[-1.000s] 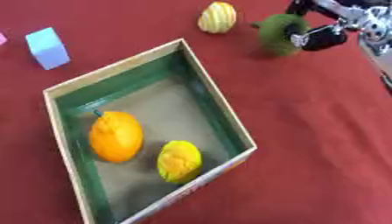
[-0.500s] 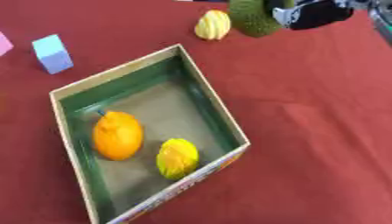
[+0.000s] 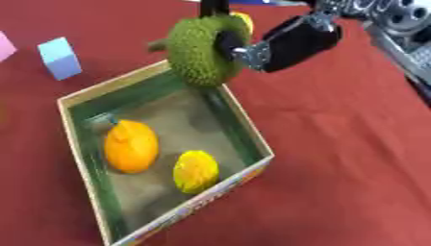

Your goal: Pick up objects on the table and place them in the box.

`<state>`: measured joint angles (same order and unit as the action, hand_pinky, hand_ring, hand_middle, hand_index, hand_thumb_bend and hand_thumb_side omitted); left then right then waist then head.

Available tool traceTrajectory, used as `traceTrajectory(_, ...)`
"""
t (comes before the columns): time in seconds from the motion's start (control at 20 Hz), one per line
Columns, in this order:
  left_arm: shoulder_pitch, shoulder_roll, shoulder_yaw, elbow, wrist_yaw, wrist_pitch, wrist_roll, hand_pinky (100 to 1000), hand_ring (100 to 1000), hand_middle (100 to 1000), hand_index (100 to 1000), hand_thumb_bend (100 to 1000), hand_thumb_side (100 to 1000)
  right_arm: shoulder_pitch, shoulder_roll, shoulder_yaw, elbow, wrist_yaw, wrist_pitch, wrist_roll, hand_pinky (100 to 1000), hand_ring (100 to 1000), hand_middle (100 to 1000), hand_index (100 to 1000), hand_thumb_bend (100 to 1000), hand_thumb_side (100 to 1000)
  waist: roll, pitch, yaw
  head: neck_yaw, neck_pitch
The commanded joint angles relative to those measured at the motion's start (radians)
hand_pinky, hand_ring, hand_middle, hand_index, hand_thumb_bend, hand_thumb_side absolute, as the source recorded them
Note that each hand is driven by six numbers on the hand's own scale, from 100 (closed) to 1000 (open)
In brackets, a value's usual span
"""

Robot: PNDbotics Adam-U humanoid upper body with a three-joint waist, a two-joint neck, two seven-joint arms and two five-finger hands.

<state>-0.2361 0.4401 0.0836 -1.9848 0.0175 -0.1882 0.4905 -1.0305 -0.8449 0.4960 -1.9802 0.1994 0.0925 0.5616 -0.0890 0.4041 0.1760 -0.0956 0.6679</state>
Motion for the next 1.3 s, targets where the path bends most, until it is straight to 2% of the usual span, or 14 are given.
traceTrajectory(0.05,-0.003,0.019,0.01,-0.015,0.001,0.0,0.004,754,692,650,797,132,640,-0.028,0.019,0.024,-0.02,0.005,0.014,0.029,819,713,527,682,100,100,0.004,-0.026,0.006,-0.004,0.0)
traceTrajectory(0.3,-0.004,0.015,0.008,-0.015,0.003,0.0,0.005,754,691,649,794,131,643,-0.025,0.054,0.067,0.005,0.075,0.05,0.05,817,710,528,678,100,100,0.001,-0.017,0.014,0.006,-0.006)
traceTrajectory(0.55,-0.009,0.013,0.007,-0.015,0.004,-0.002,0.004,754,691,649,794,131,645,-0.019,0.084,0.109,0.068,0.134,0.029,0.057,820,723,546,695,100,100,0.0,-0.006,0.018,0.011,-0.009)
traceTrajectory(0.75,-0.01,0.012,0.006,-0.015,0.005,-0.003,0.003,754,690,649,794,130,645,-0.012,0.093,0.13,0.093,0.171,-0.003,0.093,850,831,725,824,142,100,0.0,0.001,0.019,0.016,-0.008)
traceTrajectory(0.95,-0.011,0.013,0.006,-0.015,0.006,-0.003,0.002,754,690,649,794,131,647,-0.006,0.082,0.116,0.094,0.183,-0.028,0.116,877,887,794,863,181,100,-0.001,0.006,0.016,0.021,-0.005)
traceTrajectory(1.1,-0.012,0.014,0.006,-0.015,0.005,-0.003,0.002,754,690,649,794,131,647,-0.005,0.065,0.09,0.094,0.162,-0.042,0.128,890,913,826,885,167,100,-0.003,0.008,0.013,0.023,0.0)
traceTrajectory(1.3,-0.011,0.014,0.007,-0.015,0.005,-0.003,0.003,754,689,649,794,131,648,-0.007,0.05,0.034,0.104,0.115,-0.04,0.105,892,914,823,891,101,100,-0.004,0.009,0.01,0.026,0.003)
